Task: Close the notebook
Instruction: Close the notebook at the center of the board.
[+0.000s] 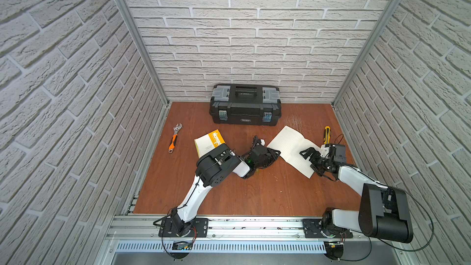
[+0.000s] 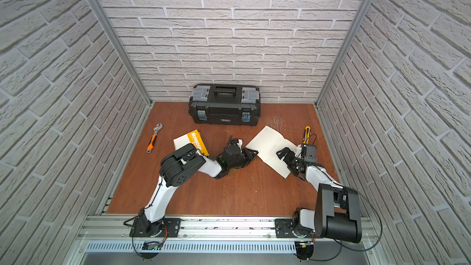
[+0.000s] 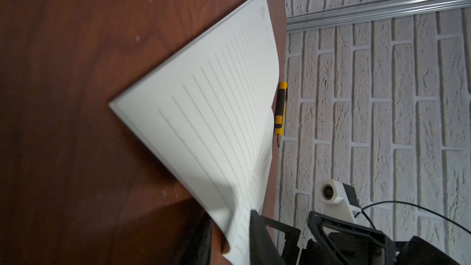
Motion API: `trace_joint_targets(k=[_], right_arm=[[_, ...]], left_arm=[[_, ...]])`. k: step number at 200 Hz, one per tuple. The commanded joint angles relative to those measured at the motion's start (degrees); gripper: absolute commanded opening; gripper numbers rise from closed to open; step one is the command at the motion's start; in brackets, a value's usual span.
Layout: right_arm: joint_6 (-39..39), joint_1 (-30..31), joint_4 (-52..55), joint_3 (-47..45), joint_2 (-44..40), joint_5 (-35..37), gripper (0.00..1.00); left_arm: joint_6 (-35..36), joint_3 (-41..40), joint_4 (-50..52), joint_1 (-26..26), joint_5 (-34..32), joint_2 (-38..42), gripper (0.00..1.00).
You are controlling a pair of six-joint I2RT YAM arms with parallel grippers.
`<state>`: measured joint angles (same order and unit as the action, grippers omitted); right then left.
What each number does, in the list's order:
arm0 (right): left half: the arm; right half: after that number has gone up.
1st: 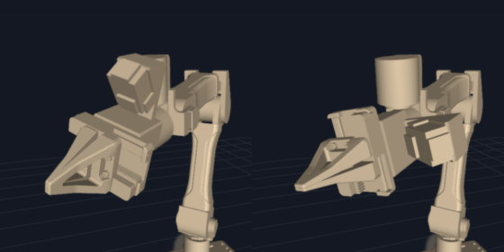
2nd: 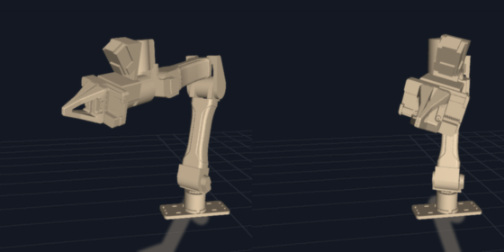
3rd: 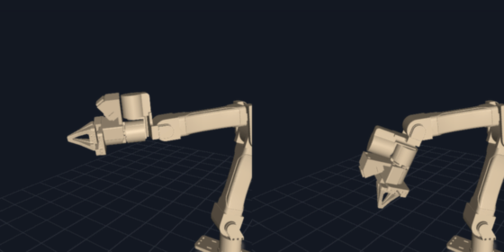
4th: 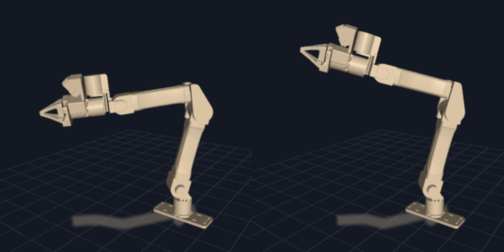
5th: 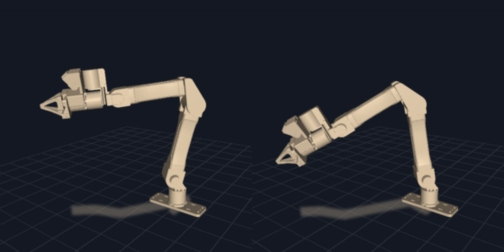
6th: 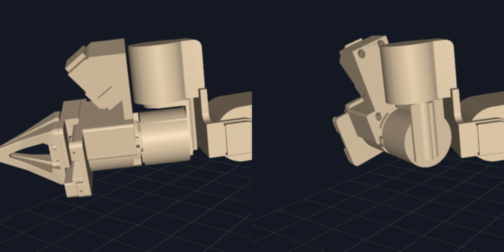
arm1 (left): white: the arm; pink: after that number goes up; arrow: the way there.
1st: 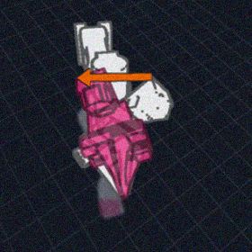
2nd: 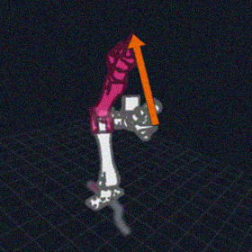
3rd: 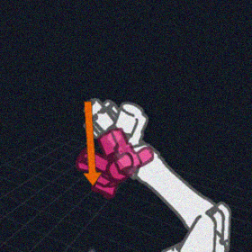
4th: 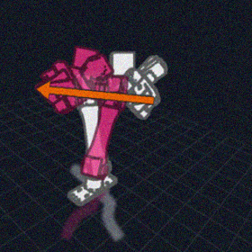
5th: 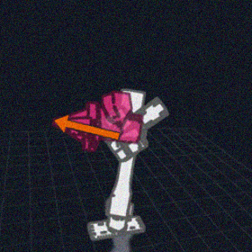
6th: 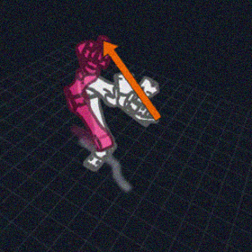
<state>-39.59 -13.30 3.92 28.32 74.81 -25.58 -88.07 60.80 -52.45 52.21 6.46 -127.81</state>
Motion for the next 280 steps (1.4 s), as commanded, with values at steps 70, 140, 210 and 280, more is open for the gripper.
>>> trace_joint_targets(k=[70,140,210,280], right_arm=[[0.93,-0.22,-1.24,-1.42,0.36,-1.05,1.0],[0.08,-0.17,-4.62,-2.53,0.67,-3.42,1.0],[0.23,-0.14,-3.12,-1.86,-12.64,-4.84,1.0],[-0.48,-0.12,-1.08,-1.52,-15.57,-6.2,1.0]], left_arm=[[-0.14,3.75,-3.12,0.36,-2.68,-3.8,0.28],[1.16,1.77,-10.09,0.61,-4.74,-3.76,0.0],[5.0,-3.15,-19.08,0.89,-4.56,-1.37,0.0],[17.86,-10.76,-6.67,1.14,-3.95,12.04,0.0]])
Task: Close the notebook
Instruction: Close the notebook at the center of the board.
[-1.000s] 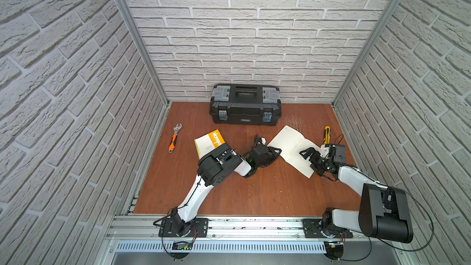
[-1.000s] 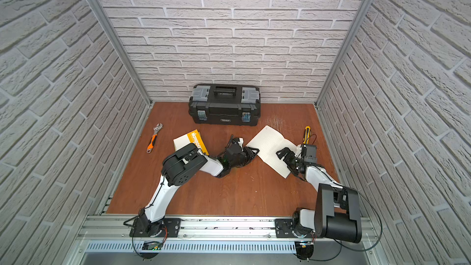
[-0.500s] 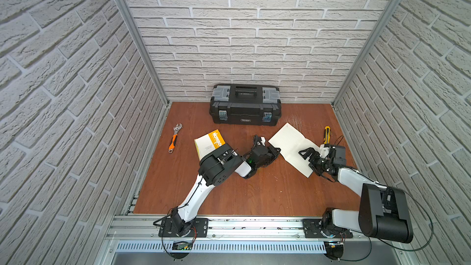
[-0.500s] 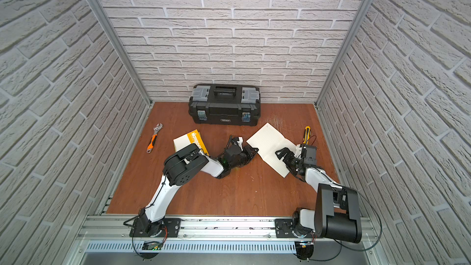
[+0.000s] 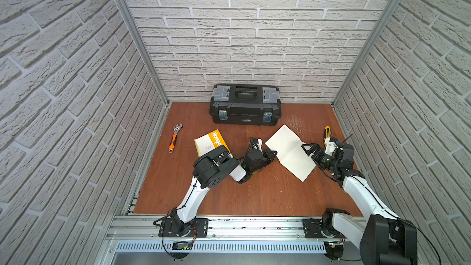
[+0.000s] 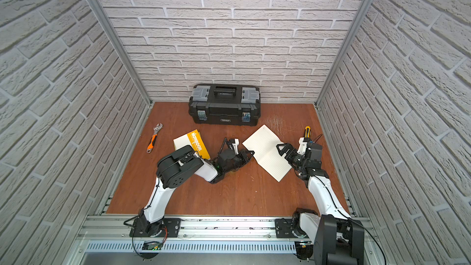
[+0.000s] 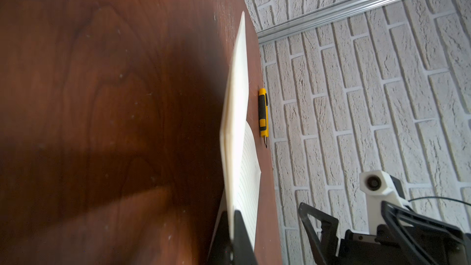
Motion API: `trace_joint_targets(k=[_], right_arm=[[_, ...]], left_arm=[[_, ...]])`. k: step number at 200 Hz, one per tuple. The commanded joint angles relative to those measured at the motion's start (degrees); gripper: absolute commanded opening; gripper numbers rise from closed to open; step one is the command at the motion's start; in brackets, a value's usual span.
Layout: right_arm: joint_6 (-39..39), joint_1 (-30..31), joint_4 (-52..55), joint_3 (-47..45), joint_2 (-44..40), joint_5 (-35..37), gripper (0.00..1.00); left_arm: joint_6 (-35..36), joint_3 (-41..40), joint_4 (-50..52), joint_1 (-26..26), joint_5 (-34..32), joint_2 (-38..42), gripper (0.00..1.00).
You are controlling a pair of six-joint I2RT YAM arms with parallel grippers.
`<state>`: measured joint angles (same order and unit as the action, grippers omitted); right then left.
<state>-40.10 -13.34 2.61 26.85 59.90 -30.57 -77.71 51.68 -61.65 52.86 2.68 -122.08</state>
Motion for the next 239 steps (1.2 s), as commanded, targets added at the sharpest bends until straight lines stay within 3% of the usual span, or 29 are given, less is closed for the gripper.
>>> trace_joint_targets(k=[1,48,126,159,198,239], right_arm=[[0.02,-0.09,0.26,-0.05,-0.66,-1.24,1.0],[-1.0,0.02,-1.7,-1.8,-0.26,-2.92,1.0],[-1.91,0.03,-4.52,-2.0,1.29,-4.62,1.0],[-1.98,0.03,-5.62,-2.32,2.29,-4.67,1.0],[-3.67,0.8,-9.56,-3.35,4.06,-7.72,1.0],[-7.85,10.89,-14.77,-5.1,4.49,-2.34,1.0]], left_arm=[[7.89,-1.75,3.04,0.49,-0.15,6.5,0.0],[23.63,-1.9,24.05,1.94,-5.87,18.59,0.0],[43.22,0.81,49.31,8.41,-30.56,27.09,0.0],[44.31,-0.76,51.72,10.85,-37.43,29.56,0.0],[44.07,-4.65,50.08,11.04,-40.07,33.37,0.0],[44.49,-4.63,49.03,12.25,-43.73,33.27,0.0]])
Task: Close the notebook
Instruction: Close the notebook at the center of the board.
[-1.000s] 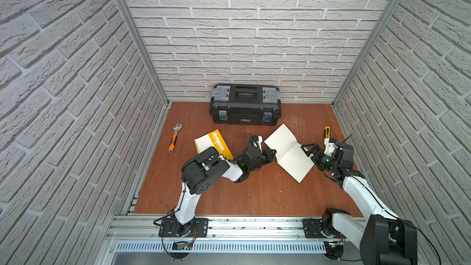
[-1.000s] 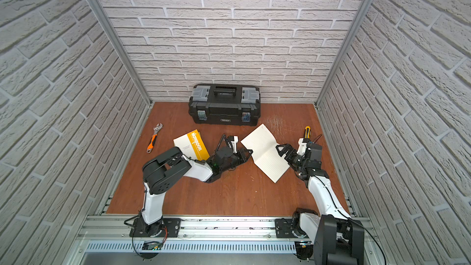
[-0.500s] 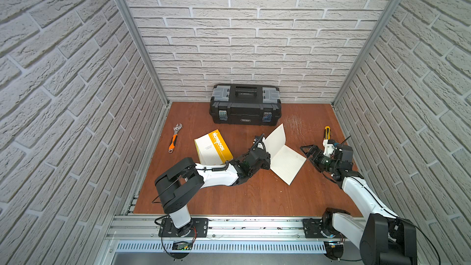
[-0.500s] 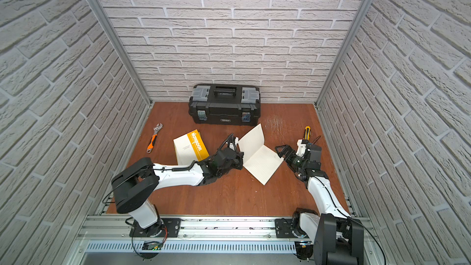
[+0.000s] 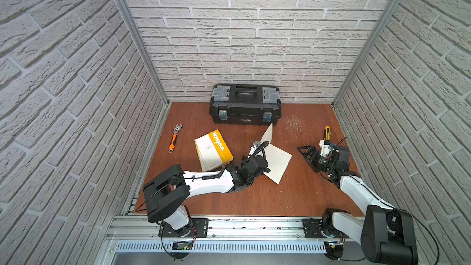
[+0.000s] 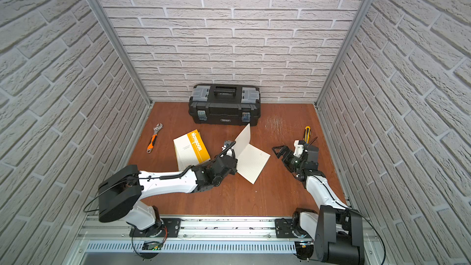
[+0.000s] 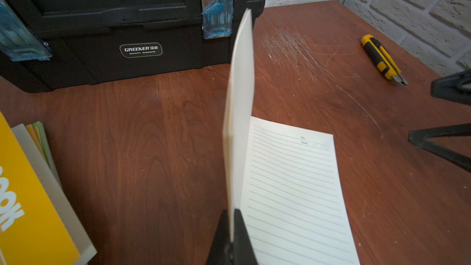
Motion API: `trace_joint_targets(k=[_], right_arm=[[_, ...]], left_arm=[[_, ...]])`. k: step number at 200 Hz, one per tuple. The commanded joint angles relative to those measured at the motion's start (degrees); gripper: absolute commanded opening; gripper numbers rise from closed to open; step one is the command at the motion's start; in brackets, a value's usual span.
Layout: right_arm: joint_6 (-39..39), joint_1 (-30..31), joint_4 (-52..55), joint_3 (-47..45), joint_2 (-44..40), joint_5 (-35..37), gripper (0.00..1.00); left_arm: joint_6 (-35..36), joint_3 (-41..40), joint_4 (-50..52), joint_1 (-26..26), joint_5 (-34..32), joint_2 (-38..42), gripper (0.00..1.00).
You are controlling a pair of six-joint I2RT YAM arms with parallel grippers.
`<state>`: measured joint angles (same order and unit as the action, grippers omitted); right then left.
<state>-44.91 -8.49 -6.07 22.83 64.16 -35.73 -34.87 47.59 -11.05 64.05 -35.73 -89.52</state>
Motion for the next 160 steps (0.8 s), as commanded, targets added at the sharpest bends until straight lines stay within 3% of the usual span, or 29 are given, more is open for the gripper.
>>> trace_joint_targets(k=[1,35,79,160], right_arm=[[-3.15,6.43,-6.17,-1.14,0.29,3.01,1.0],[-7.54,13.09,-15.03,-2.76,5.23,6.53,1.0],[-12.05,17.1,-29.46,-2.19,16.69,6.02,1.0],[-13.81,23.94,-35.51,1.09,25.99,8.4,1.0]], left_arm=[[1.65,-0.47,-1.54,1.11,-5.68,0.68,0.0],[3.88,0.28,-2.34,3.87,-12.54,-1.05,0.0],[1.19,0.18,-1.93,4.67,-13.04,-2.22,0.0],[-0.28,1.63,-2.23,5.87,-12.79,-5.2,0.0]])
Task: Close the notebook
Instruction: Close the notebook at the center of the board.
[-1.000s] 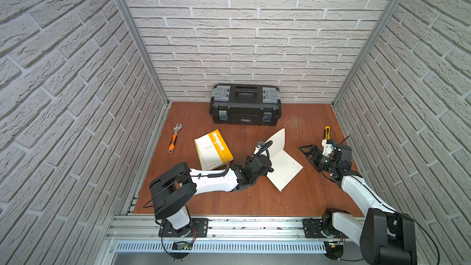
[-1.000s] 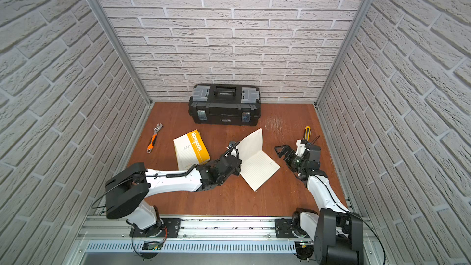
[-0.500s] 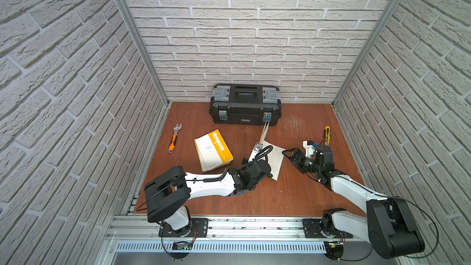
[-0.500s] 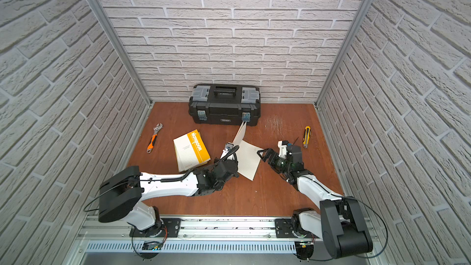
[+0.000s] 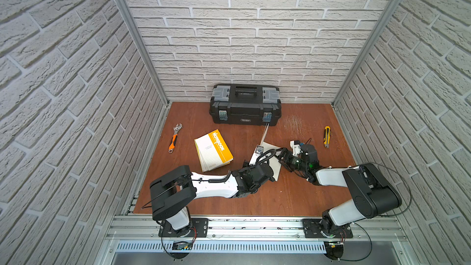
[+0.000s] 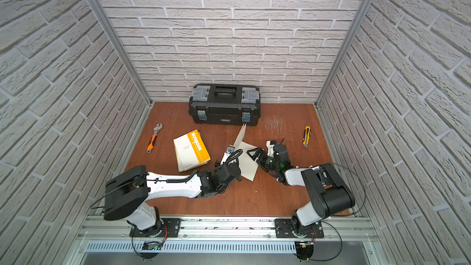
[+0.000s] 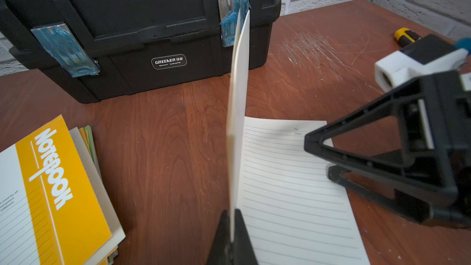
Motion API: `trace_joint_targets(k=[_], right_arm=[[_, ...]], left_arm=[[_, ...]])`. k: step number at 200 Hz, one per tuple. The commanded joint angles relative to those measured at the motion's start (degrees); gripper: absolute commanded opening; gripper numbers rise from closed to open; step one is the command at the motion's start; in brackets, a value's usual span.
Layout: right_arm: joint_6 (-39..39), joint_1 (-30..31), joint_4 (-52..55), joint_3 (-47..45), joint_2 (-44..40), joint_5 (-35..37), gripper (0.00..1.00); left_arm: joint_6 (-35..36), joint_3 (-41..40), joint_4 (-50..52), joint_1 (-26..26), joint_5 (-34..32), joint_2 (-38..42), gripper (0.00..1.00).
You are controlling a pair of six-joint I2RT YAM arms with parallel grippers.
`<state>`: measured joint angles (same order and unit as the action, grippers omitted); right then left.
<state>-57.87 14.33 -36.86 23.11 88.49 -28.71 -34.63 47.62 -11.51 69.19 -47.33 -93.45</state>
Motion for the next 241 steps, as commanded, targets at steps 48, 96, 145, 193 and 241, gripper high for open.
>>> trace_joint_targets(k=[48,96,145,193,241], right_arm=[[-0.94,1.59,-6.02,0.52,5.99,1.86,1.0],[-1.23,1.6,-9.79,0.0,10.71,1.51,1.0],[-1.86,1.61,-12.05,-0.28,12.5,0.99,1.0],[-1.2,1.59,-10.65,-0.44,11.38,1.28,1.0],[-1.12,1.42,-9.93,-0.62,9.83,1.4,1.0]], left_arm=[[-0.57,1.84,-1.68,1.39,-0.2,-1.3,0.0],[4.9,-0.63,-10.61,1.33,14.64,-1.44,0.04],[9.67,0.51,-13.19,0.53,34.01,-4.08,0.31],[11.39,-0.94,-12.86,-1.12,40.04,-3.78,0.32],[10.49,0.16,-10.37,-3.73,41.06,-4.32,0.31]])
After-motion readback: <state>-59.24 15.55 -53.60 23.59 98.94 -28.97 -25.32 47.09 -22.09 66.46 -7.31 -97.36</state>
